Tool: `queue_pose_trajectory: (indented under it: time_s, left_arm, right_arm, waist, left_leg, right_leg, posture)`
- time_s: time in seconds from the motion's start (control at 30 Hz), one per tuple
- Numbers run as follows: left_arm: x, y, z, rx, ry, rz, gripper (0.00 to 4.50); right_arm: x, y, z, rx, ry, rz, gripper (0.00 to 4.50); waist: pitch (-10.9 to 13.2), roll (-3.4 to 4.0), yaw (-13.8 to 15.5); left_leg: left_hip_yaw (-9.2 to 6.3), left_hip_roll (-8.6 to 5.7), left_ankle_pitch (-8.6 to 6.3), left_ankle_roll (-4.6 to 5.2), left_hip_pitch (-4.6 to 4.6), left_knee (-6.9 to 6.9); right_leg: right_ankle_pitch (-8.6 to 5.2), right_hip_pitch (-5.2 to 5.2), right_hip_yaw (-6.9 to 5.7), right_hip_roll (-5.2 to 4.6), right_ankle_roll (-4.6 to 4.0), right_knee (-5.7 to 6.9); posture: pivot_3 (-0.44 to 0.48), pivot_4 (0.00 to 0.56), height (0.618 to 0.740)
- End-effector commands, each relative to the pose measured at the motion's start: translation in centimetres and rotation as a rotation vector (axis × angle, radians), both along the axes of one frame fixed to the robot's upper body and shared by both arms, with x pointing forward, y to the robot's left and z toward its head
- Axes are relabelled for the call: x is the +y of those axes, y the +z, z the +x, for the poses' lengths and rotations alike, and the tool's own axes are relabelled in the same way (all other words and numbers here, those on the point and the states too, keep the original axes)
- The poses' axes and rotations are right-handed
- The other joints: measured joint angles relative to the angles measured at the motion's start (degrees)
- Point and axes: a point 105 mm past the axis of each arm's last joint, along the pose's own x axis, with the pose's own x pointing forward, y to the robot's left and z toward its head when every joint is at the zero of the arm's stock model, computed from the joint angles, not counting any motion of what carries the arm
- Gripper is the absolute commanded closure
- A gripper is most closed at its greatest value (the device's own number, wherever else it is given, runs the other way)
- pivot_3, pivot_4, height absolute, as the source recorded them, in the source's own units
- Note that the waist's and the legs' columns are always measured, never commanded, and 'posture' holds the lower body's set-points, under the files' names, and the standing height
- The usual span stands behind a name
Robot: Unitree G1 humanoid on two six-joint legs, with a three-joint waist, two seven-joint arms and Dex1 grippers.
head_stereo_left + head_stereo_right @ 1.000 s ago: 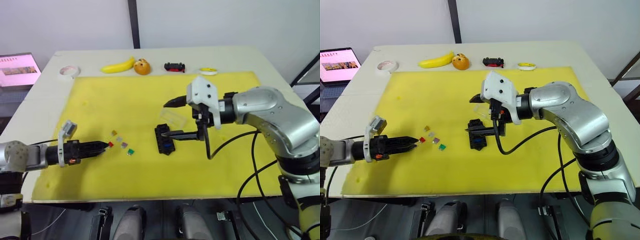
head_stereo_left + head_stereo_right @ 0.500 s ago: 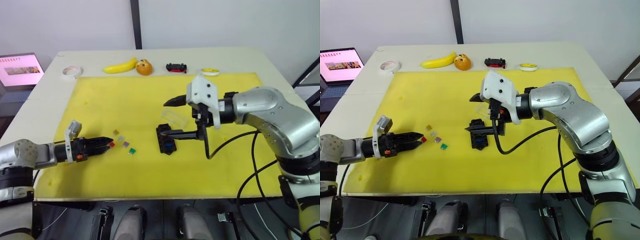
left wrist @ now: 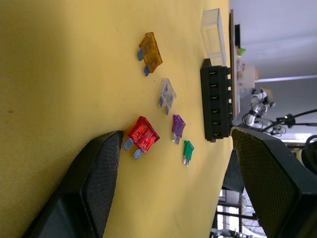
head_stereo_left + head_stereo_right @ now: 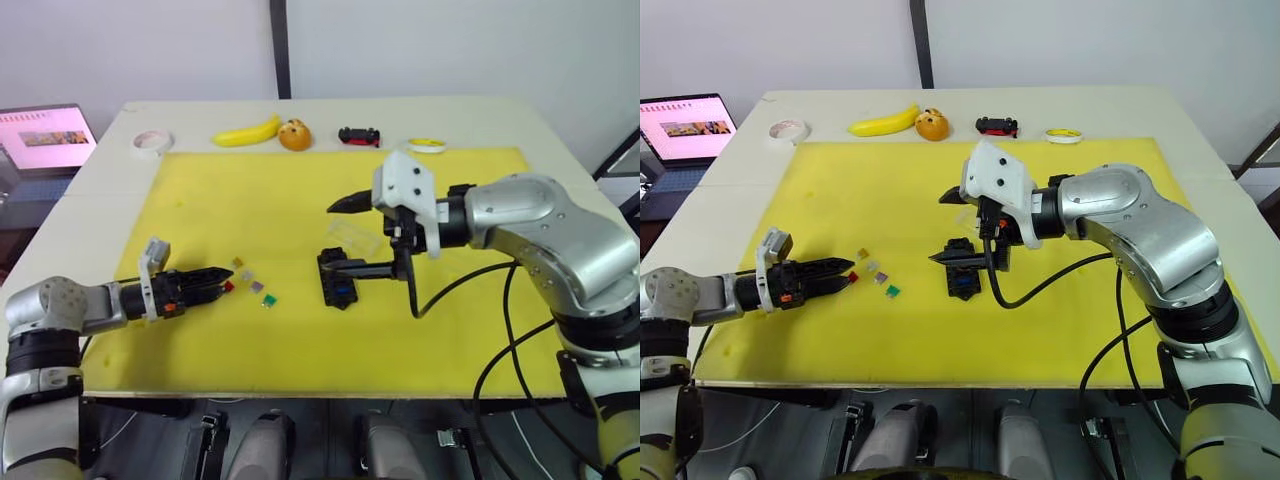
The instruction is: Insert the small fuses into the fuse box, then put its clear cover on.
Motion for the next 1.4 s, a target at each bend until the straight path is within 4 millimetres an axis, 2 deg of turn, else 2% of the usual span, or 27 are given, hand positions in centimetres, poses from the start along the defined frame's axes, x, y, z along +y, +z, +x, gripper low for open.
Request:
queue_pose_trajectory:
  time_s: [0.03, 0.07, 0.47, 0.57, 0.6, 1.07, 1.1, 1.13, 1.2, 1.4]
  left_arm:
    - [0.3, -0.6, 0.3, -0.007, 0.03, 0.053, 1.06]
    - [0.2, -0.7, 0.2, -0.007, 0.026, 0.058, 1.36]
    - [-0.1, -1.0, 0.0, -0.012, 0.025, 0.087, 1.36]
    - [-0.1, -1.0, 0.1, -0.012, 0.031, 0.09, 2.25]
    - [-0.1, -1.1, 0.0, -0.012, 0.031, 0.102, 2.69]
    - [0.0, -1.5, 0.0, -0.011, 0.045, 0.105, 2.69]
    - [0.0, -1.5, 0.0, -0.012, 0.045, 0.105, 3.26]
    - [0.0, -1.5, -0.1, -0.012, 0.045, 0.104, 3.53]
    - [0.0, -1.5, -0.2, -0.011, 0.044, 0.103, 4.45]
    - [0.5, -2.3, -0.6, -0.003, 0.045, 0.121, 4.45]
  right_arm:
    - [0.3, 1.2, -0.7, -0.061, 0.024, 0.013, 0.0]
    - [0.3, 1.2, -0.7, -0.06, 0.024, 0.013, 0.0]
    - [0.3, 1.2, -0.6, -0.063, 0.023, 0.01, 0.0]
    - [0.3, 1.2, -0.6, -0.064, 0.024, 0.009, 0.0]
    - [0.3, 1.2, -0.6, -0.064, 0.024, 0.009, 0.0]
    - [0.4, 1.3, -0.6, -0.067, 0.029, 0.006, 0.0]
    - [0.4, 1.3, -0.6, -0.068, 0.029, 0.006, 0.0]
    - [0.4, 1.3, -0.6, -0.069, 0.03, 0.005, 0.0]
    - [0.4, 1.3, -0.6, -0.07, 0.031, 0.006, 0.0]
    - [0.5, 1.4, -0.6, -0.07, 0.036, 0.008, 0.0]
  waist:
    - [0.0, 0.0, 0.0]
    - [0.0, 0.0, 0.0]
    - [0.0, 0.0, 0.0]
    - [0.0, -0.01, 0.0]
    - [0.0, -0.02, 0.0]
    - [0.0, -0.02, -0.1]
    - [0.0, -0.02, -0.1]
    - [0.0, -0.02, -0.2]
    - [0.0, -0.02, -0.4]
    - [0.0, -0.02, -1.1]
  left_leg:
    - [0.0, 0.0, 0.0, 0.0, 0.0, 0.0]
    - [0.0, 0.0, 0.0, 0.0, 0.0, 0.0]
    - [0.0, 0.0, 0.0, 0.0, 0.0, 0.0]
    - [0.0, 0.0, 0.0, 0.0, 0.0, 0.0]
    - [0.0, 0.0, 0.0, 0.0, -0.01, 0.0]
    - [0.01, 0.0, 0.0, 0.0, -0.02, -0.01]
    - [0.01, 0.0, 0.0, 0.0, -0.02, -0.01]
    - [0.01, 0.0, 0.0, 0.0, -0.02, -0.01]
    - [0.01, 0.0, 0.0, 0.0, -0.02, -0.01]
    - [0.0, 0.02, 0.0, 0.0, -0.02, -0.04]
  right_leg:
    - [0.0, 0.0, 0.0, 0.0, 0.0, 0.0]
    - [0.0, 0.0, 0.0, -0.01, 0.0, 0.0]
    - [0.0, 0.0, 0.01, -0.02, 0.0, -0.03]
    - [0.0, 0.0, 0.01, -0.03, 0.0, -0.03]
    - [0.0, 0.0, 0.0, -0.03, 0.0, -0.04]
    - [0.0, -0.01, 0.01, -0.1, 0.0, -0.06]
    - [0.0, -0.01, 0.01, -0.11, 0.0, -0.07]
    - [0.0, -0.01, 0.01, -0.11, 0.0, -0.07]
    - [0.0, -0.01, 0.01, -0.12, 0.0, -0.07]
    - [0.0, -0.02, 0.01, -0.14, 0.0, -0.06]
  posture:
    - [0.0, 0.15, 0.74]
    - [0.0, 0.15, 0.74]
    - [0.0, 0.15, 0.74]
    - [0.0, 0.15, 0.74]
    - [0.0, 0.15, 0.74]
    - [0.0, 0.15, 0.74]
    - [0.0, 0.15, 0.74]
    - [0.0, 0.15, 0.74]
    - [0.0, 0.15, 0.74]
    - [0.0, 0.15, 0.74]
